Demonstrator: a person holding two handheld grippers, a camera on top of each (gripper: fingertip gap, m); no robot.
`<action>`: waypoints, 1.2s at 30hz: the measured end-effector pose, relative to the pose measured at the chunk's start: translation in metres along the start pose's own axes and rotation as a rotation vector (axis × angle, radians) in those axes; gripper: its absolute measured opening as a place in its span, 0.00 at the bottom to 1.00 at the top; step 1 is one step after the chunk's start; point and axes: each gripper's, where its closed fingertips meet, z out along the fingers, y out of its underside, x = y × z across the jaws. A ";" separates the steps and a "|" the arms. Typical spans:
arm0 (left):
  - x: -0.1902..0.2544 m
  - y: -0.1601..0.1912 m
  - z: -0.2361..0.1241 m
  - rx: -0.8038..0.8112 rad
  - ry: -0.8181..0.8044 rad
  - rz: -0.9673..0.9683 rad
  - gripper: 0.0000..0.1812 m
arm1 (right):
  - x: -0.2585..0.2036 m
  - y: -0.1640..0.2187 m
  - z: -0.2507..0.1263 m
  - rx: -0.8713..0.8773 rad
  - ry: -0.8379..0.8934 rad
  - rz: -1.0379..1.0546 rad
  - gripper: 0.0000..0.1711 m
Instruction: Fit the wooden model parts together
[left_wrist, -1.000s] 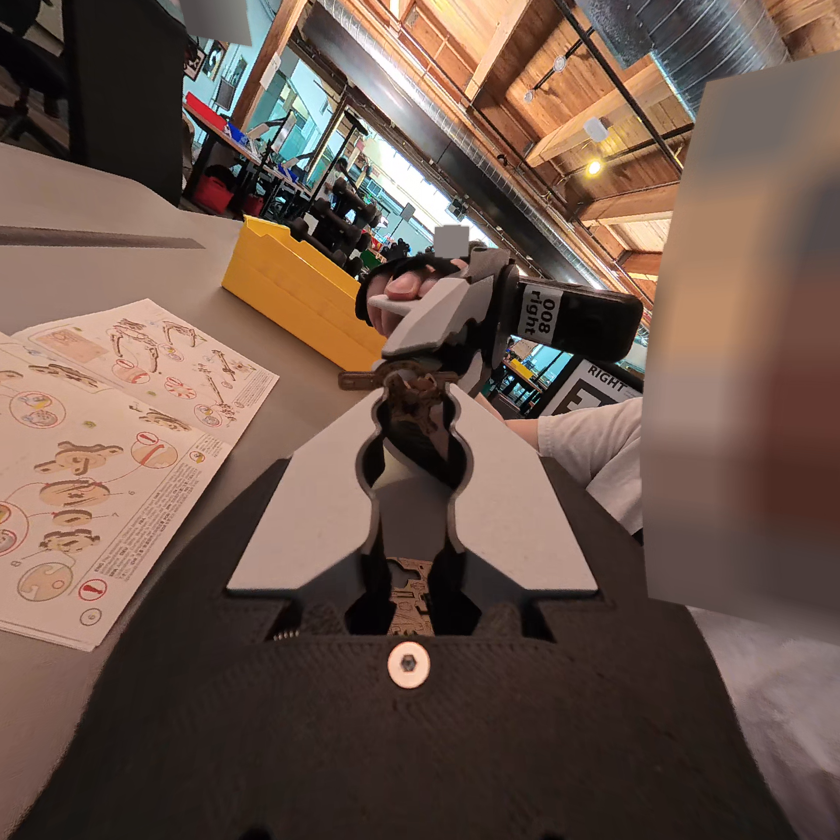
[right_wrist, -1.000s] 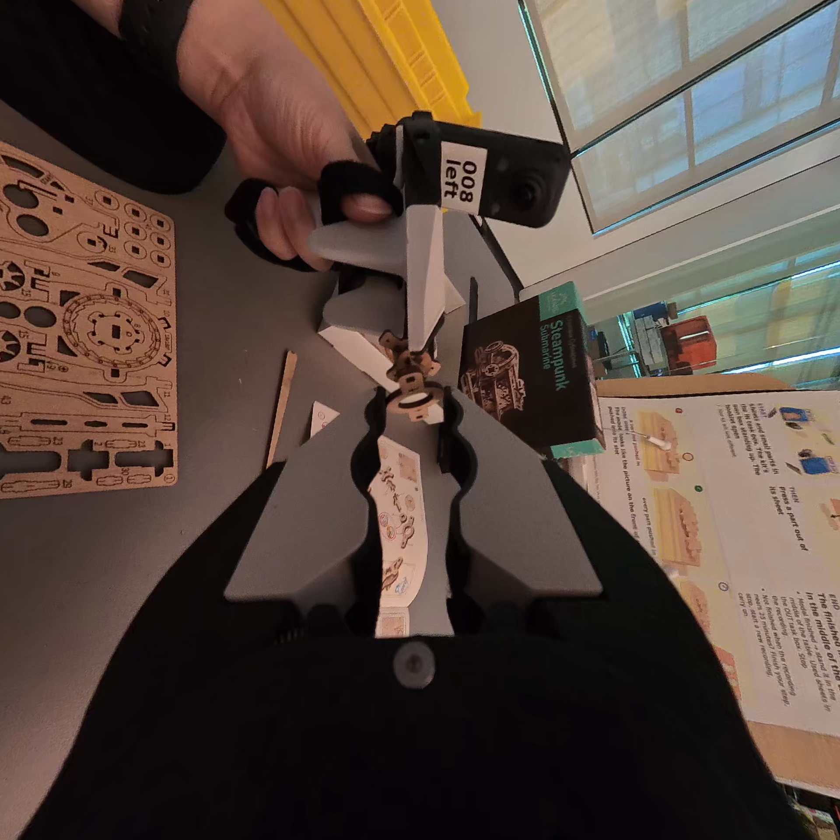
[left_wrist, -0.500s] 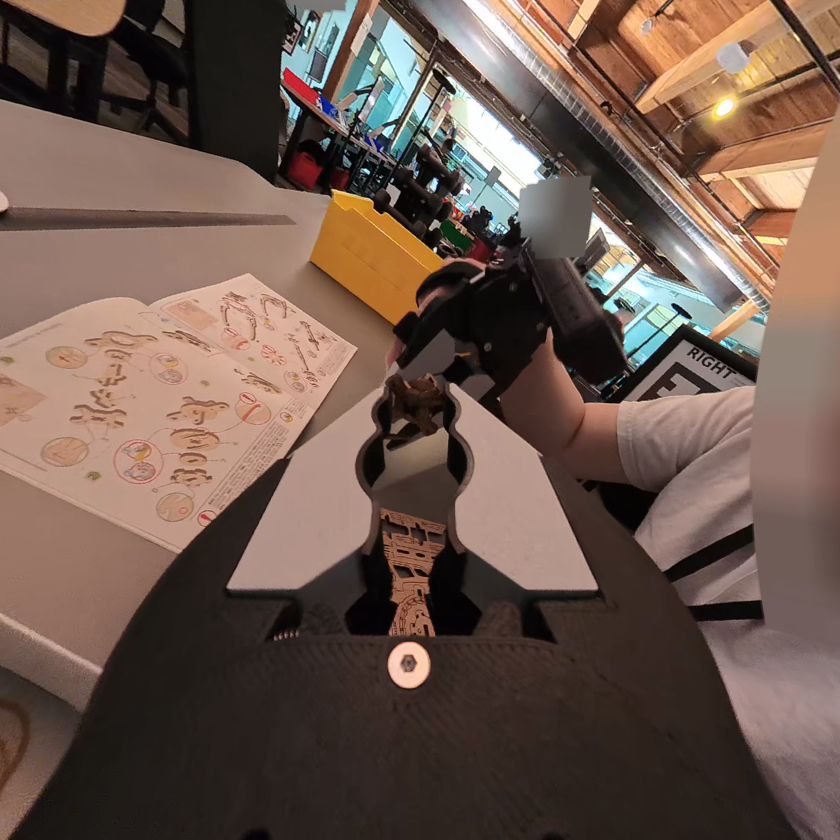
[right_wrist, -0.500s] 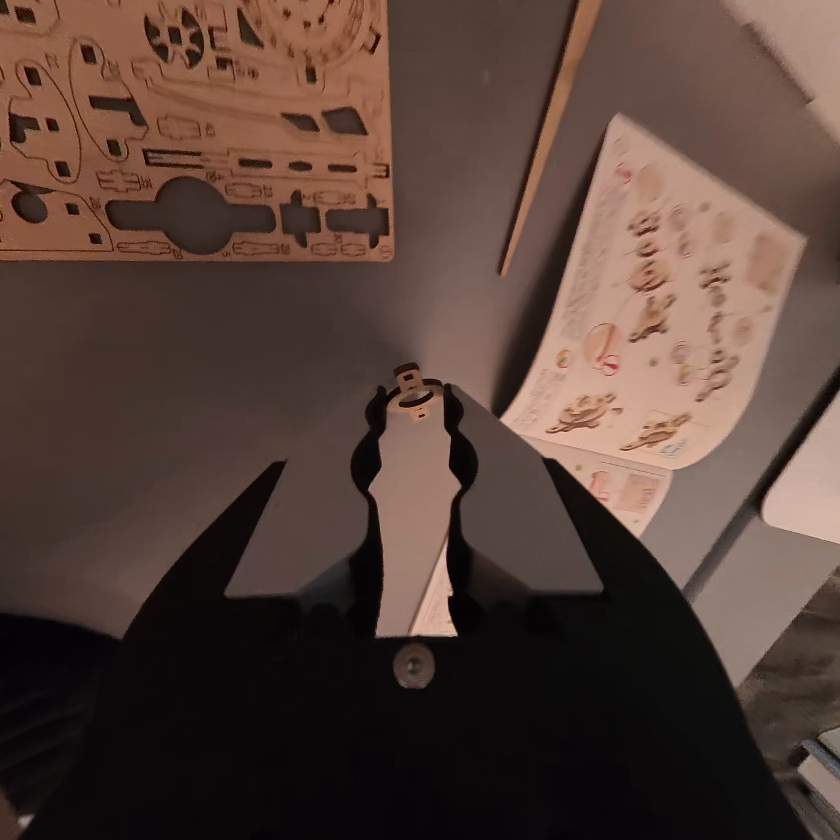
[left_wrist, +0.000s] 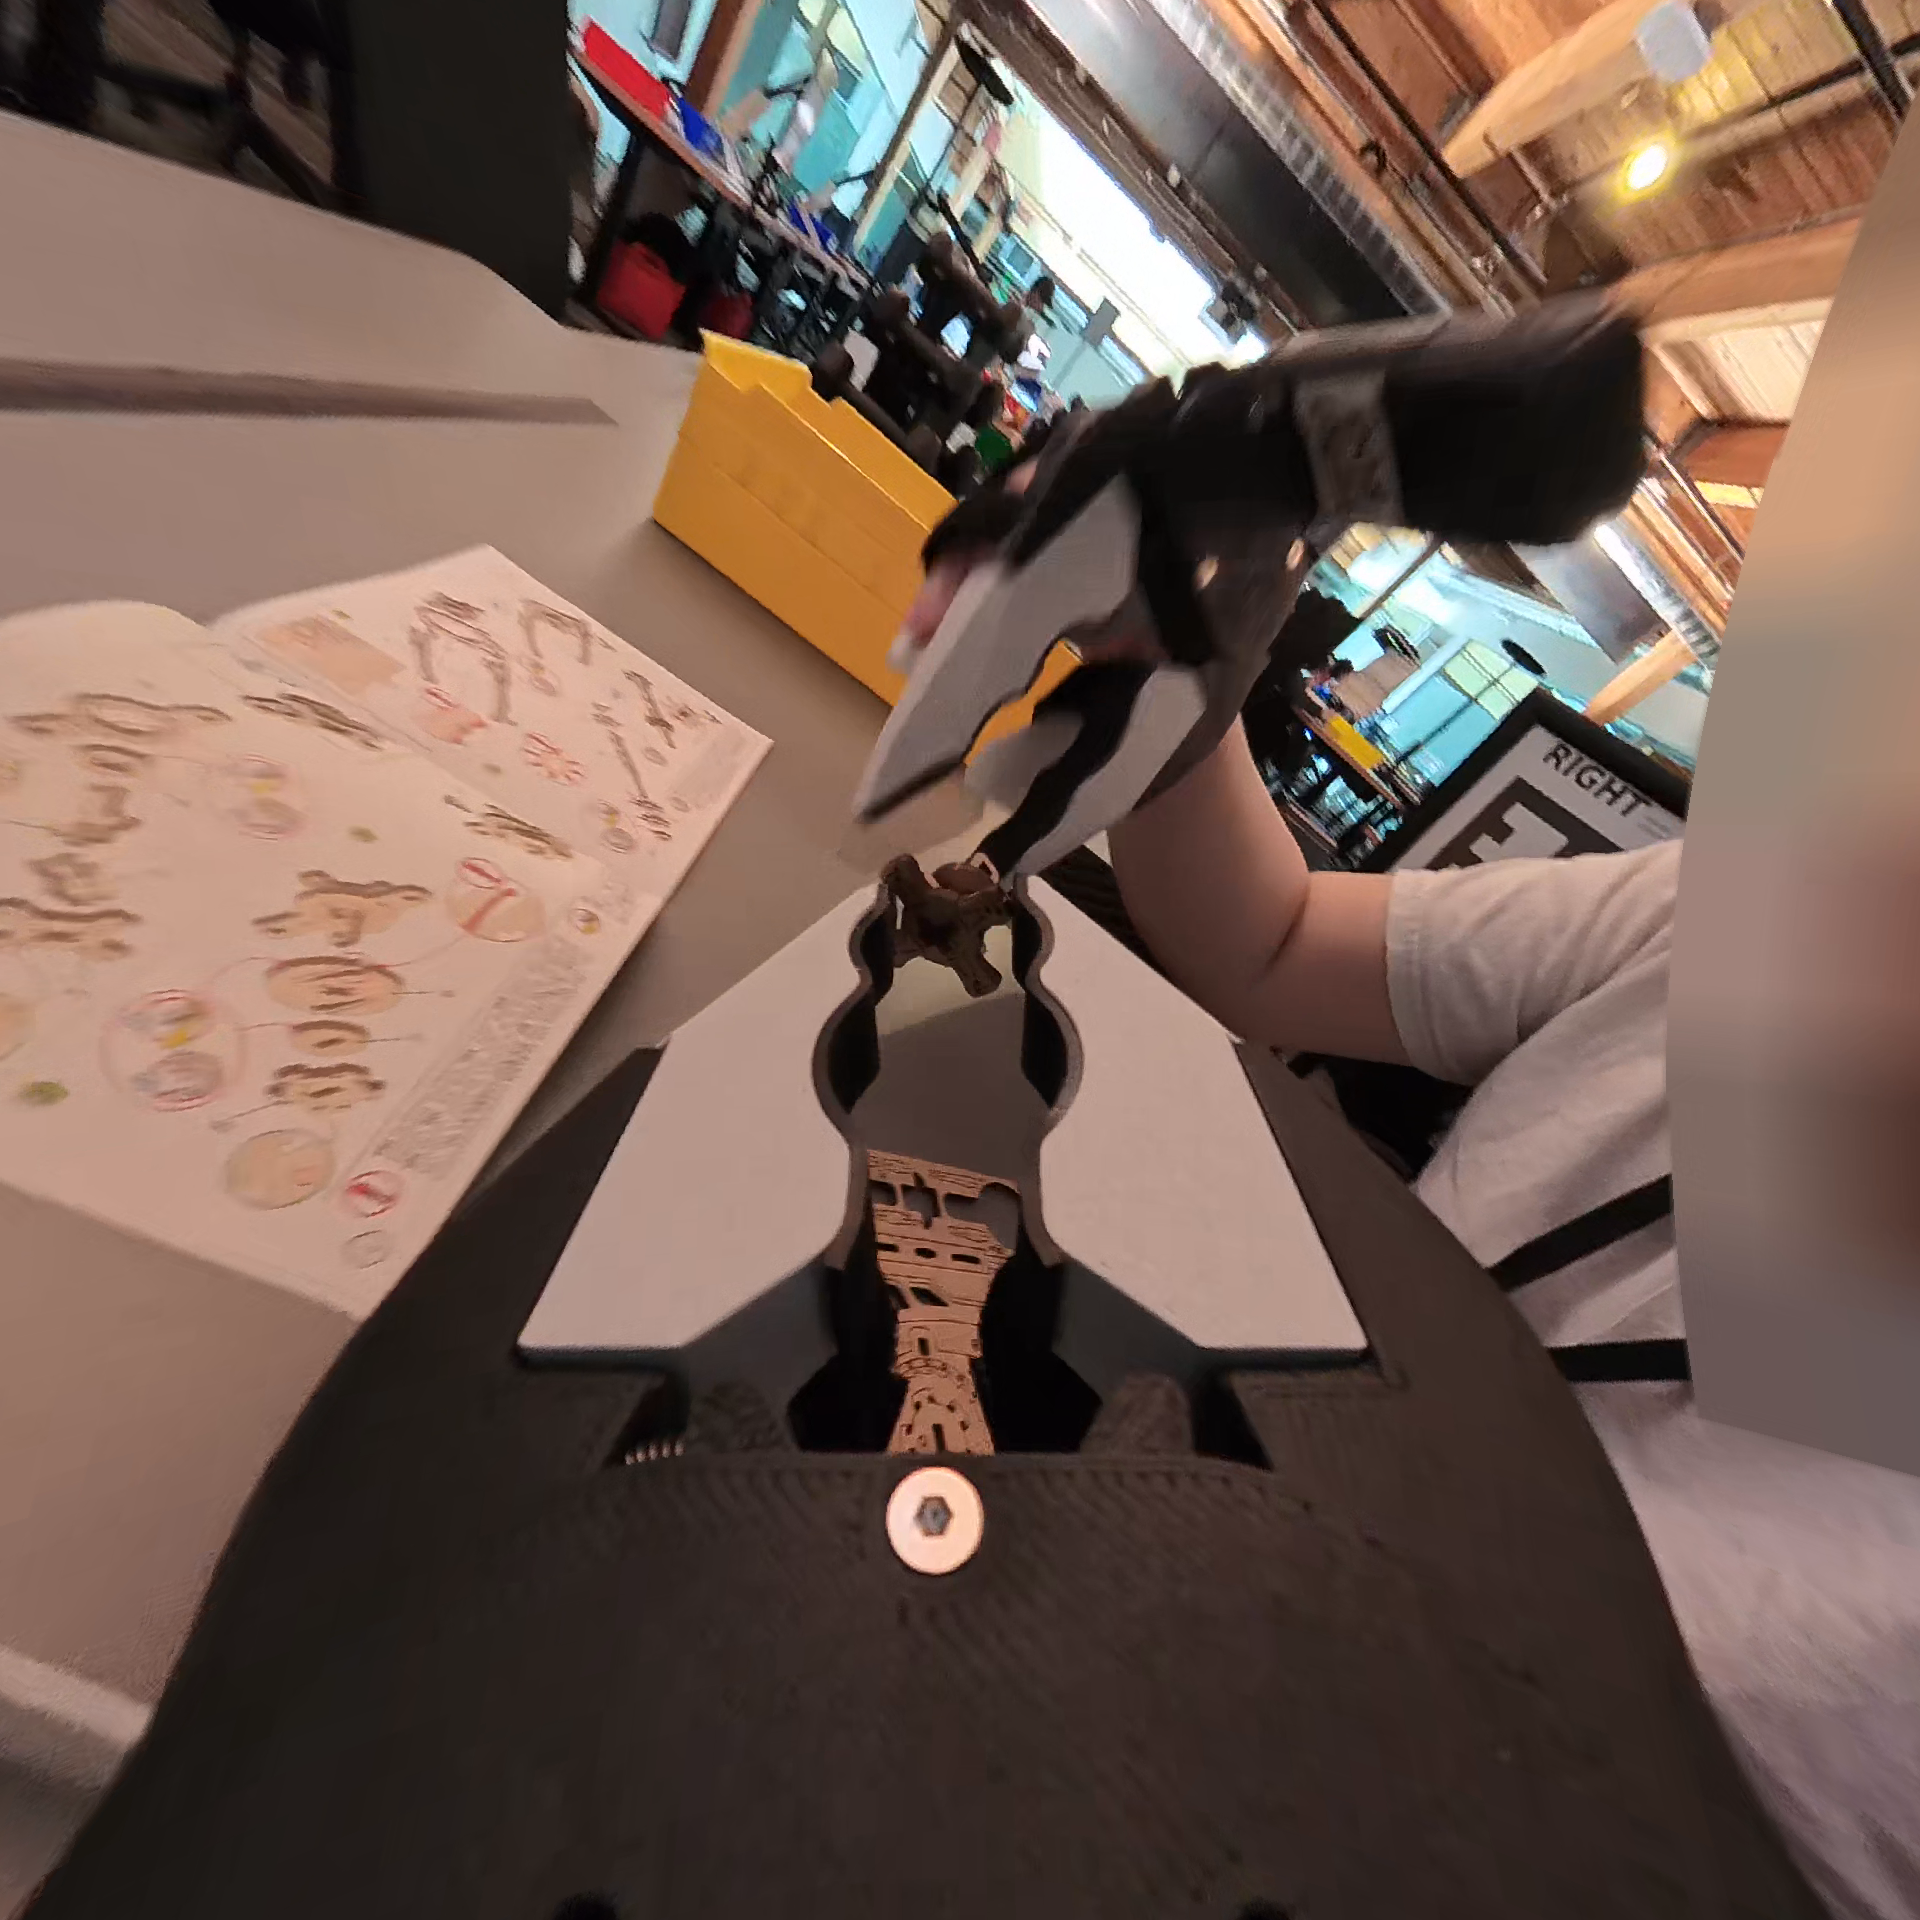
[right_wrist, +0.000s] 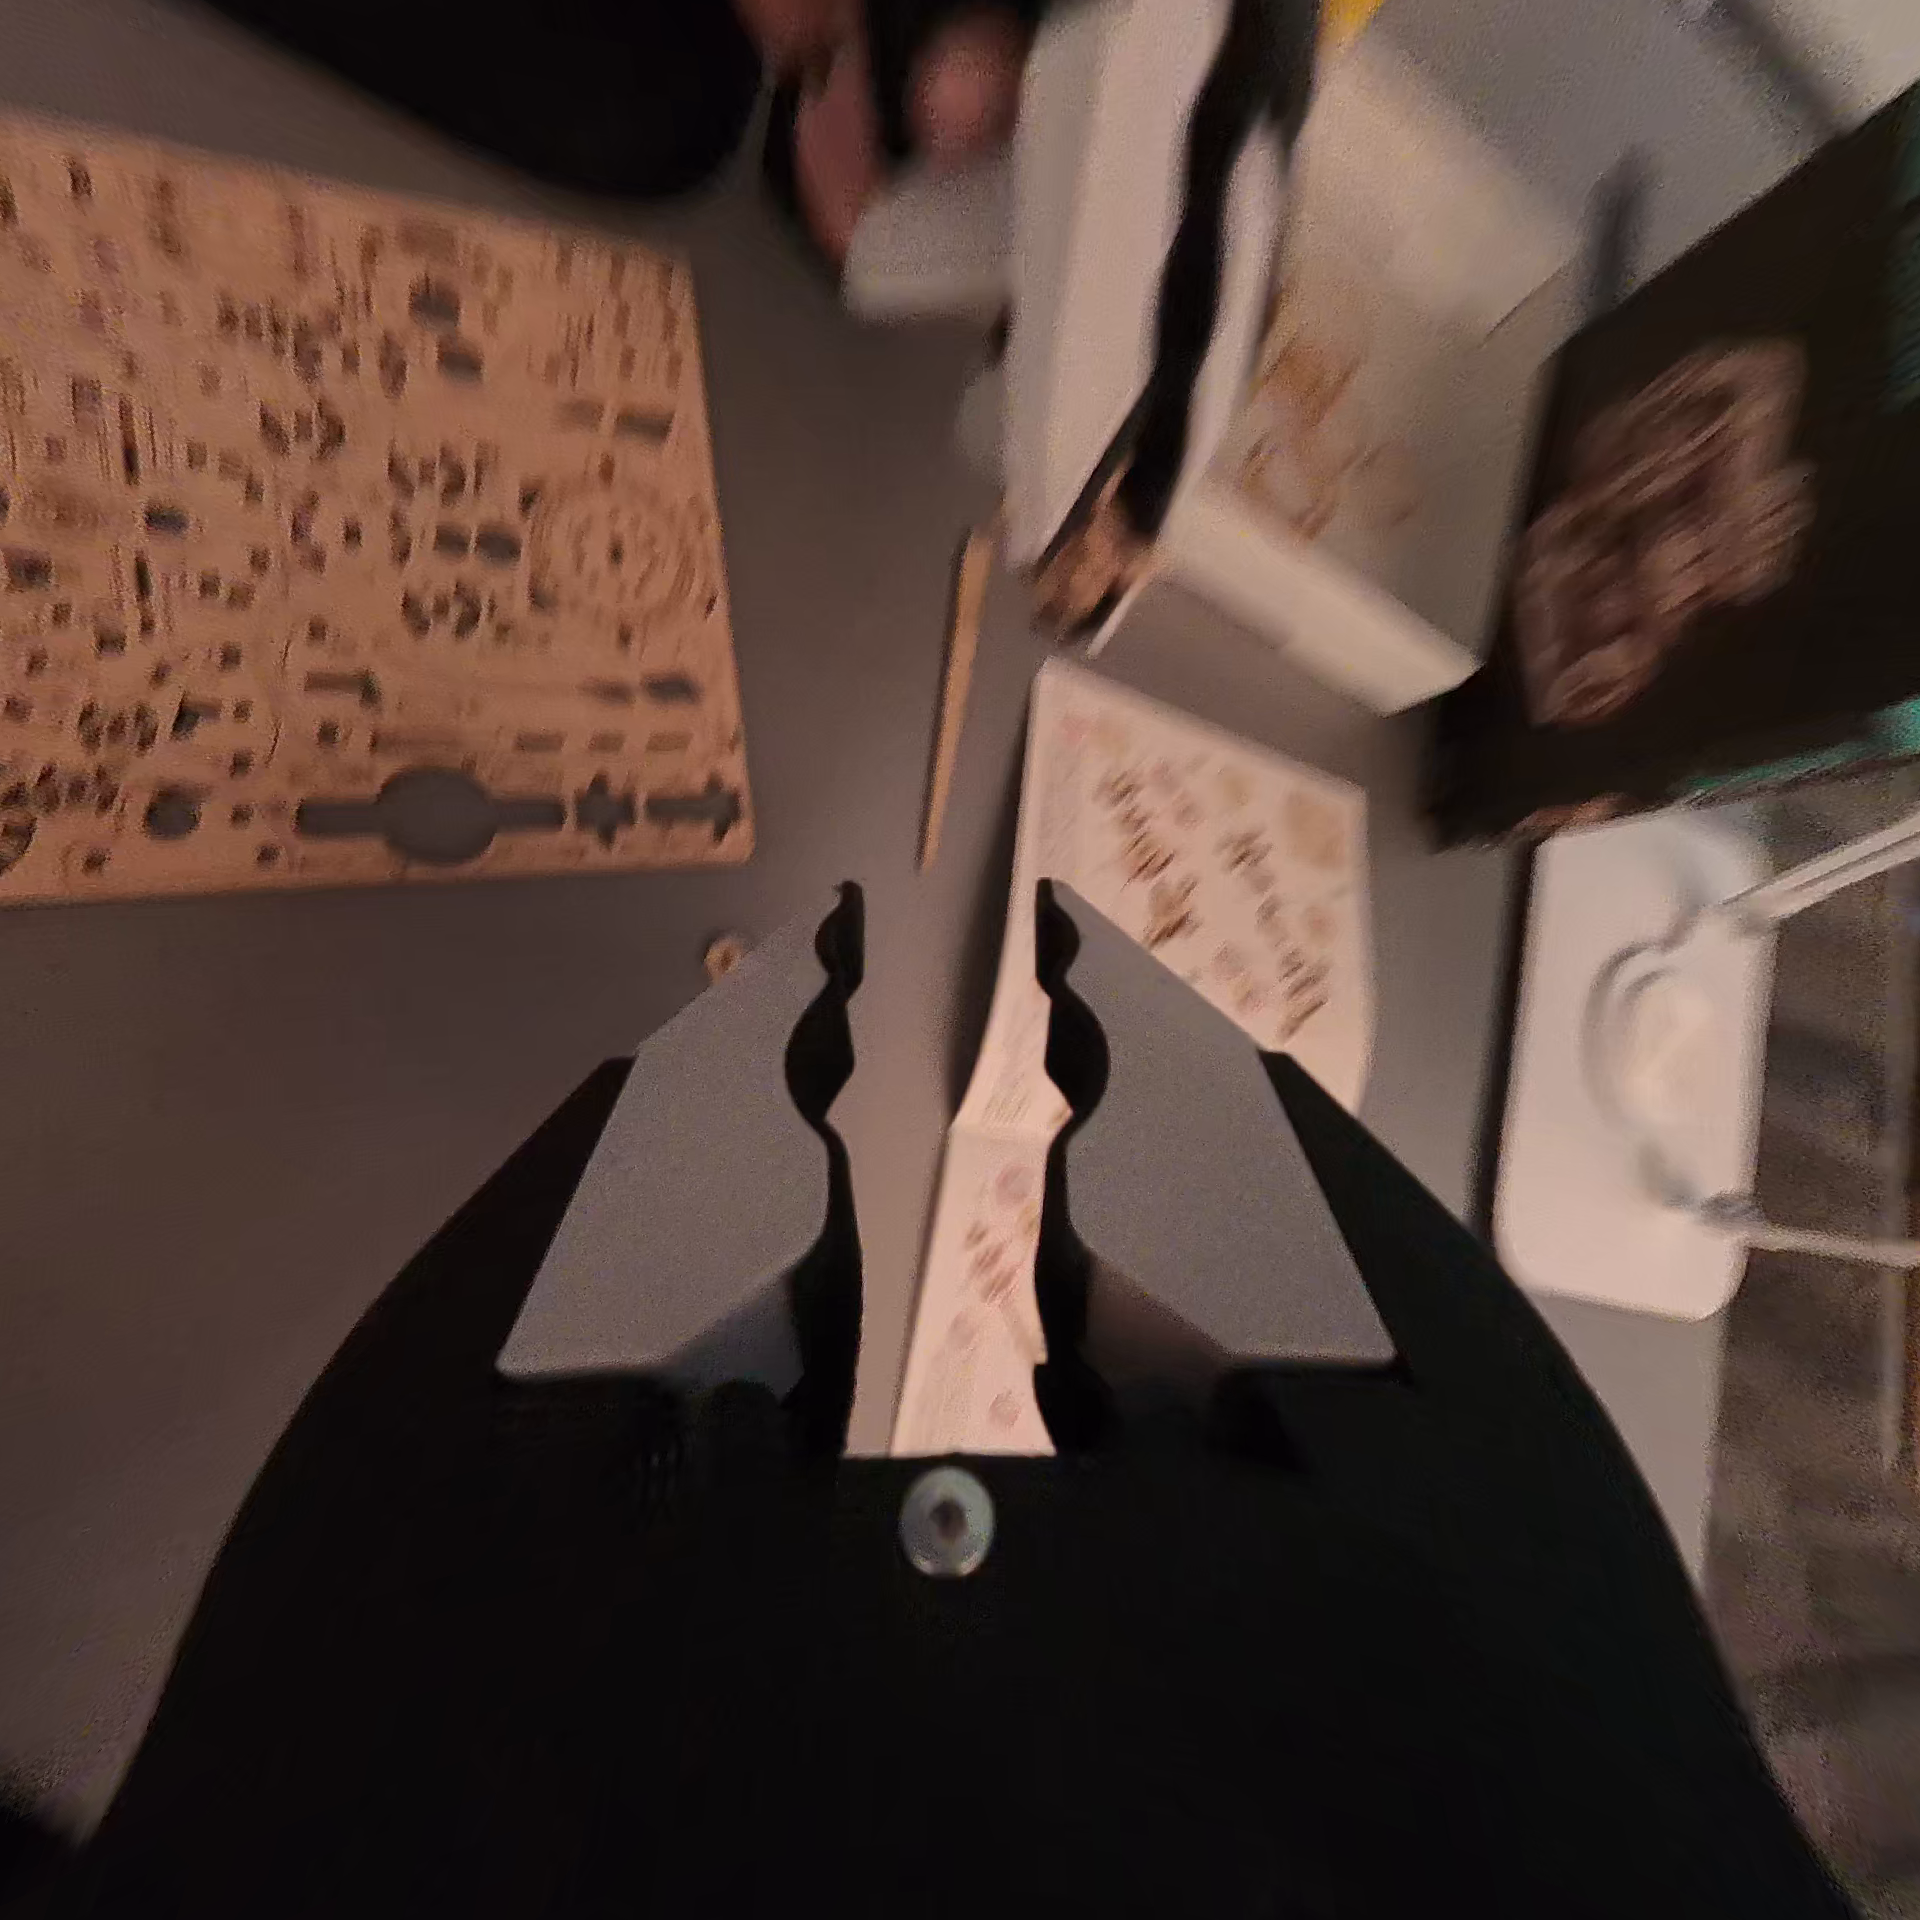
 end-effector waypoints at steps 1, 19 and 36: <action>0.002 0.002 0.003 -0.011 0.007 0.002 0.11 | 0.005 -0.015 -0.004 0.078 0.039 -0.022 0.19; 0.029 -0.010 0.007 0.062 0.132 0.029 0.27 | 0.010 -0.058 -0.010 0.266 0.116 -0.080 0.04; 0.032 0.003 0.012 -0.050 -0.145 0.652 0.29 | 0.005 -0.064 -0.026 0.385 0.007 0.025 0.04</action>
